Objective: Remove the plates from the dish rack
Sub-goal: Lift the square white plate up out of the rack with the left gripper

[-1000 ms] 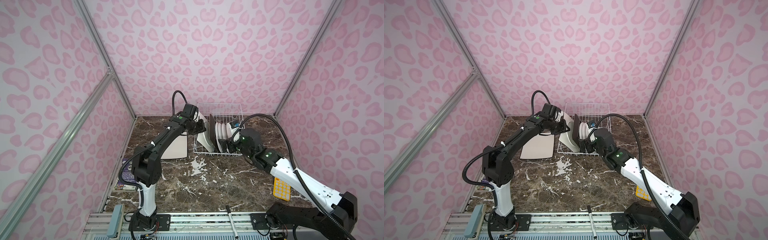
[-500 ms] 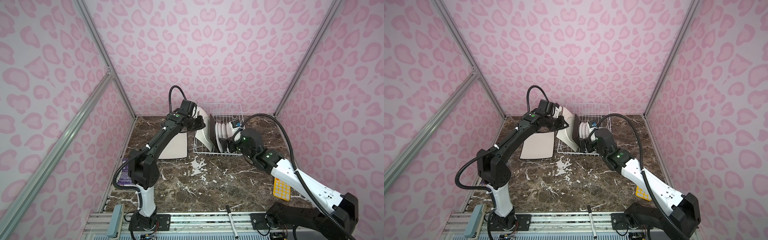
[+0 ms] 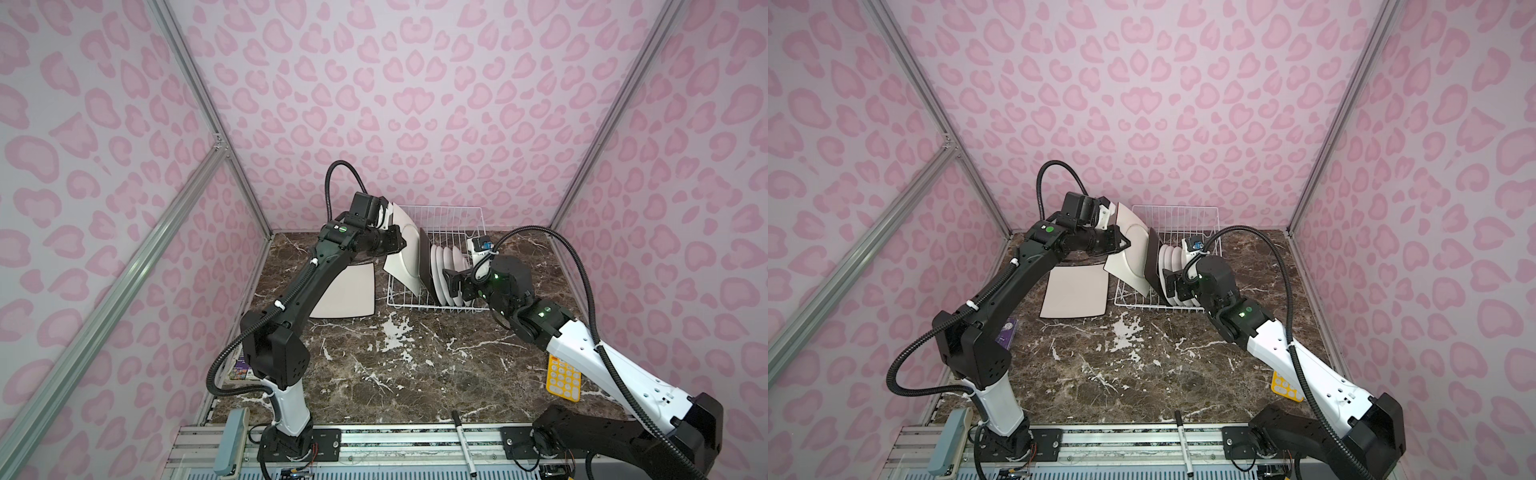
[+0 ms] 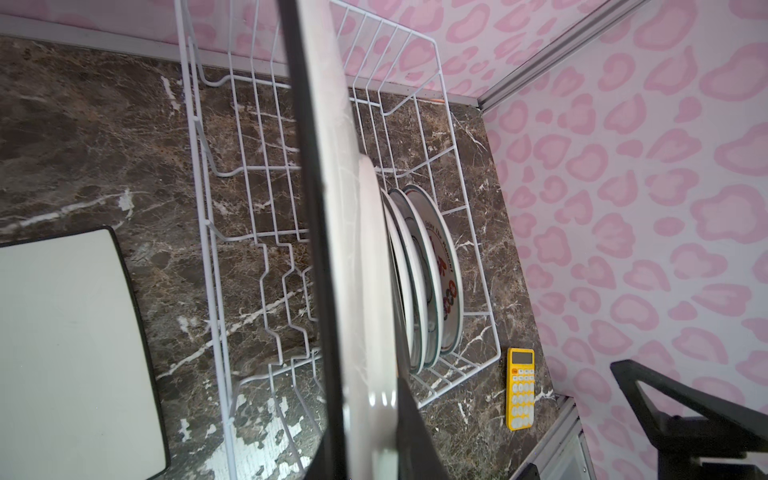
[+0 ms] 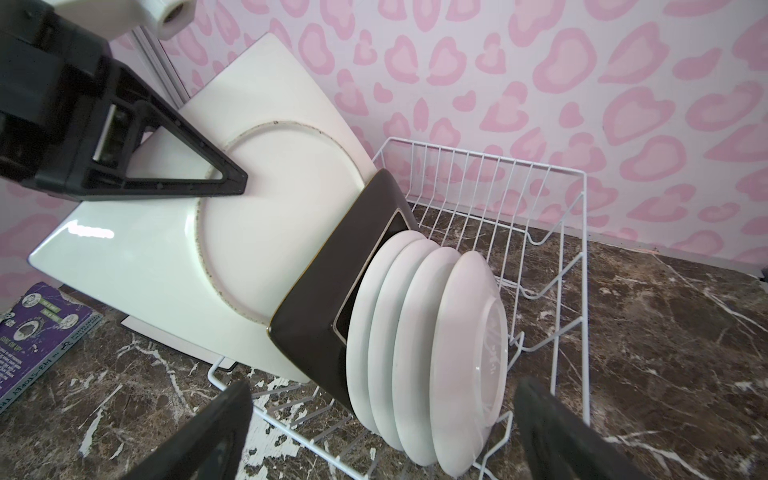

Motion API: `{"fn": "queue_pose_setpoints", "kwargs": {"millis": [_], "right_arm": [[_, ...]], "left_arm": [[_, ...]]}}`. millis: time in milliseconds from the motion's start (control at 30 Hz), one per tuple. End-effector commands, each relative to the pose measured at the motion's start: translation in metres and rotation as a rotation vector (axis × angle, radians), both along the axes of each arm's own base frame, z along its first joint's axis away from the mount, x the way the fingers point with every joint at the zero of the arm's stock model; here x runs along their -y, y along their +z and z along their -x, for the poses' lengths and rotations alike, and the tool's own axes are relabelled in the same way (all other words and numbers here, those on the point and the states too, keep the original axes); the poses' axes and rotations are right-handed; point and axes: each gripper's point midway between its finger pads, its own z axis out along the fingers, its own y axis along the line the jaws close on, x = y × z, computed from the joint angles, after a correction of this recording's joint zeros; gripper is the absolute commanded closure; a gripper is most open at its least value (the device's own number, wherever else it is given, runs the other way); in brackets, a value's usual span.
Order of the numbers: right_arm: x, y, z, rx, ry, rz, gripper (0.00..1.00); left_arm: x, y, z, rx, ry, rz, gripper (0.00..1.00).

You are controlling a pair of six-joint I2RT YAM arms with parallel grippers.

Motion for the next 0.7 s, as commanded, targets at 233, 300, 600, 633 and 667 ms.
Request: {"fn": "queue_pose_setpoints", "kwargs": {"millis": [233,300,600,633,667], "right_arm": [[-0.002,0.002,0.000,0.001,0.009,-0.046,0.01],[-0.001,0.002,0.000,0.001,0.012,-0.053,0.00],[-0.004,0.002,0.000,-0.013,0.035,-0.077,0.01],[-0.004,0.001,0.000,-0.018,0.037,-0.078,0.00],[-0.005,0.002,0.000,-0.022,0.040,-0.080,0.01]], "left_arm": [[-0.011,0.054,-0.003,0.206,0.004,-0.003,0.96],[-0.014,0.060,-0.002,0.231,0.004,-0.012,0.96],[-0.036,0.078,0.001,0.348,0.034,-0.123,0.96],[-0.039,0.080,0.001,0.365,0.038,-0.137,0.96],[-0.041,0.083,0.002,0.388,0.039,-0.149,0.96]]}}
